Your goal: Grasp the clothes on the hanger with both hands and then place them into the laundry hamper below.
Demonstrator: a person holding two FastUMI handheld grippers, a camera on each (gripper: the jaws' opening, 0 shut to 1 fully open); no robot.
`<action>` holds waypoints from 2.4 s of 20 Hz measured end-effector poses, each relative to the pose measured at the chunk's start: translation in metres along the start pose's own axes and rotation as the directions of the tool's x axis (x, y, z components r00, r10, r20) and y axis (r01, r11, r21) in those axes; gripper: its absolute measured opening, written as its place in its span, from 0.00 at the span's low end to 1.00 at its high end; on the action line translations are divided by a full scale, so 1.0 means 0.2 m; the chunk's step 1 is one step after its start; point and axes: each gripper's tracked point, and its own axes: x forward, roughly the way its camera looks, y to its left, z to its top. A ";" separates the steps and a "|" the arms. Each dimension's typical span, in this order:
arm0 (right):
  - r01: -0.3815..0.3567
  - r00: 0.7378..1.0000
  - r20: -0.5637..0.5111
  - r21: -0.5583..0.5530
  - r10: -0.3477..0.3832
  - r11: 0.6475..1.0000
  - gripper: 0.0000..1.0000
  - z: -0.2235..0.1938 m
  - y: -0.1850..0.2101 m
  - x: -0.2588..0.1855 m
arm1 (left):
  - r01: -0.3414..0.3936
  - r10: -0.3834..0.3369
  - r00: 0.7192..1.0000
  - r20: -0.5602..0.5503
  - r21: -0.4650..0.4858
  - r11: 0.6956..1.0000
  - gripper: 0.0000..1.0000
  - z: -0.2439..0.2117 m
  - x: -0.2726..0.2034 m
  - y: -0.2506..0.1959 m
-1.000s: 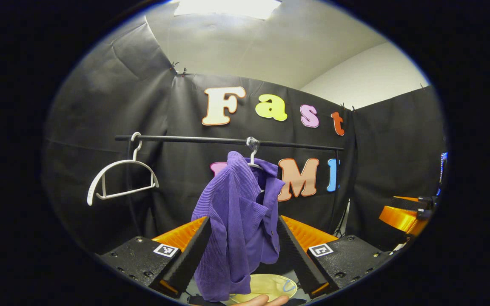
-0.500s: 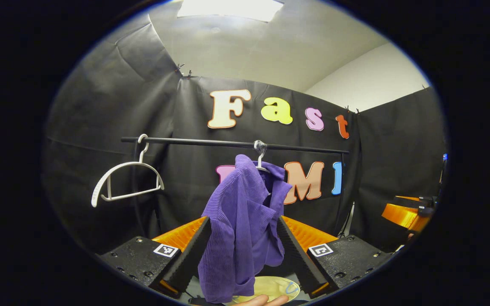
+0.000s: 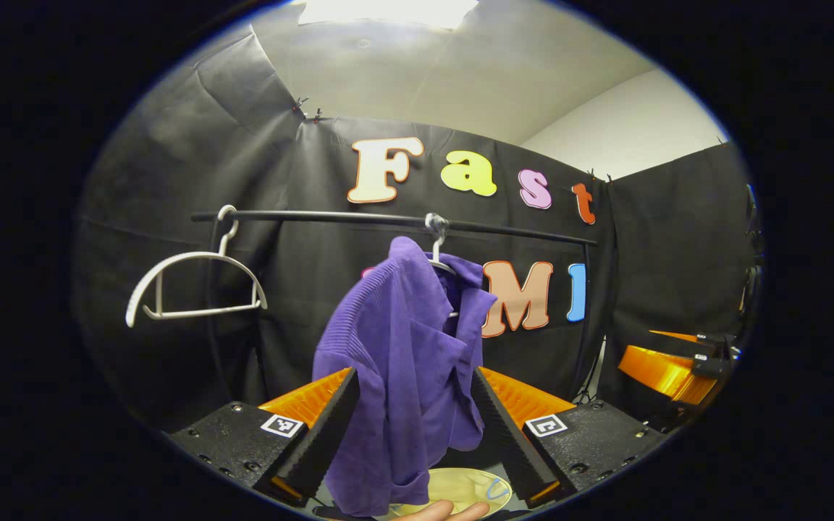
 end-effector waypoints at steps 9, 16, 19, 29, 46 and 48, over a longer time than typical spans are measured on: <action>-0.051 0.996 -0.065 0.047 0.054 0.998 0.98 -0.22 -0.20 0.52 | -0.214 0.198 0.972 0.129 0.125 0.969 0.95 -0.15 0.33 -0.11; -0.188 0.977 -0.089 0.068 0.194 0.980 0.99 -0.32 -0.12 0.90 | -0.380 0.366 0.923 0.116 0.136 0.915 0.96 -0.24 0.57 -0.02; -0.194 0.978 -0.083 -0.009 0.193 0.981 0.98 -0.36 -0.09 0.97 | -0.442 0.416 0.894 0.170 0.164 0.882 0.89 -0.19 0.63 0.06; -0.235 0.970 -0.089 -0.146 0.224 0.961 0.99 -0.42 0.23 1.18 | -0.389 0.365 0.919 0.150 0.191 0.901 0.00 -0.15 0.73 0.21; -0.084 0.996 -0.021 0.034 0.084 0.996 0.02 -0.22 0.19 1.47 | 0.076 -0.081 0.995 0.064 0.072 0.995 0.00 0.09 0.20 0.13; -0.104 0.993 -0.042 0.048 0.106 0.993 0.02 -0.21 0.19 1.43 | 0.091 -0.097 0.992 0.080 0.076 0.993 0.00 0.16 0.12 0.19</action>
